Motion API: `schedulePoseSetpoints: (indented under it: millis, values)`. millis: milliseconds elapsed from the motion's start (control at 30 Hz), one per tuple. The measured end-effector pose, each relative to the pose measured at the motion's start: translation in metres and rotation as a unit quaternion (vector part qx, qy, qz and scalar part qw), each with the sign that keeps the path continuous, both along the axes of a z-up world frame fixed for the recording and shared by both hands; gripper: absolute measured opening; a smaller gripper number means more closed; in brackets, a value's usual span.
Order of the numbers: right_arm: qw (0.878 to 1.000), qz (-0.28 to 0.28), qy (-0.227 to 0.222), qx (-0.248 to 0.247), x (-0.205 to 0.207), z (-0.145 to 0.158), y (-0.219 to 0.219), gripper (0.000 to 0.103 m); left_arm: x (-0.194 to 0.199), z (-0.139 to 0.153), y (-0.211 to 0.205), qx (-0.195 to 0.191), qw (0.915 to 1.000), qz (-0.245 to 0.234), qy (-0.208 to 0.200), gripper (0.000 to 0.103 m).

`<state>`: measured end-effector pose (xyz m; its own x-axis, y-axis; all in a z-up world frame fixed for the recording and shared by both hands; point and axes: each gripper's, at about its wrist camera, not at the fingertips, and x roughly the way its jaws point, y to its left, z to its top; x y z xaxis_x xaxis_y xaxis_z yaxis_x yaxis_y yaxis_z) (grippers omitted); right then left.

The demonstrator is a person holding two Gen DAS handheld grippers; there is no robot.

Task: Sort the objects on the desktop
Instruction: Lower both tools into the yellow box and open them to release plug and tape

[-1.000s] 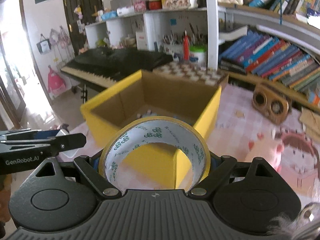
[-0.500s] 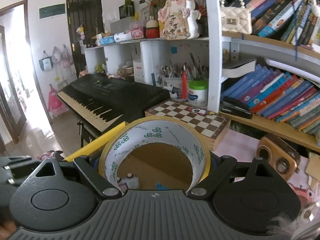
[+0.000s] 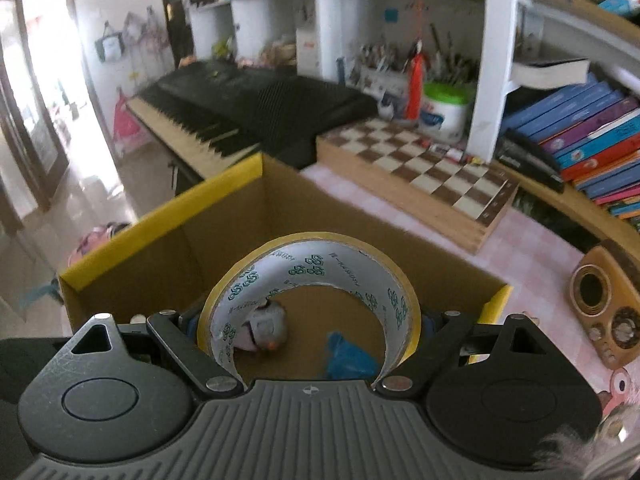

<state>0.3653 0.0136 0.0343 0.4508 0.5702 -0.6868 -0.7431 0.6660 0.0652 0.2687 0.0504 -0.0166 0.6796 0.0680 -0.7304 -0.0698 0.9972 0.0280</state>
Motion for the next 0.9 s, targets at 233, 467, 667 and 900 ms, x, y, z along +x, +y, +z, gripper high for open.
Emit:
schedulePoseSetpoints:
  millis: [233, 467, 667, 900]
  values:
    - [0.999, 0.02, 0.019, -0.03, 0.008, -0.014, 0.008, 0.09, 0.002, -0.003, 0.002, -0.011, 0.9998, -0.007, 0.016, 0.043]
    - [0.998, 0.033, 0.029, -0.05, 0.014, -0.019, 0.014, 0.09, -0.006, 0.001, 0.0, -0.017, 0.9998, -0.013, -0.003, 0.049]
    - [0.997, 0.037, 0.032, -0.055, 0.016, -0.019, 0.016, 0.09, -0.027, 0.013, 0.001, 0.001, 0.9991, 0.001, -0.042, 0.066]
    - [0.996, 0.028, 0.03, -0.074, 0.025, -0.014, 0.029, 0.09, -0.058, 0.033, 0.014, -0.002, 0.9962, 0.041, -0.077, 0.073]
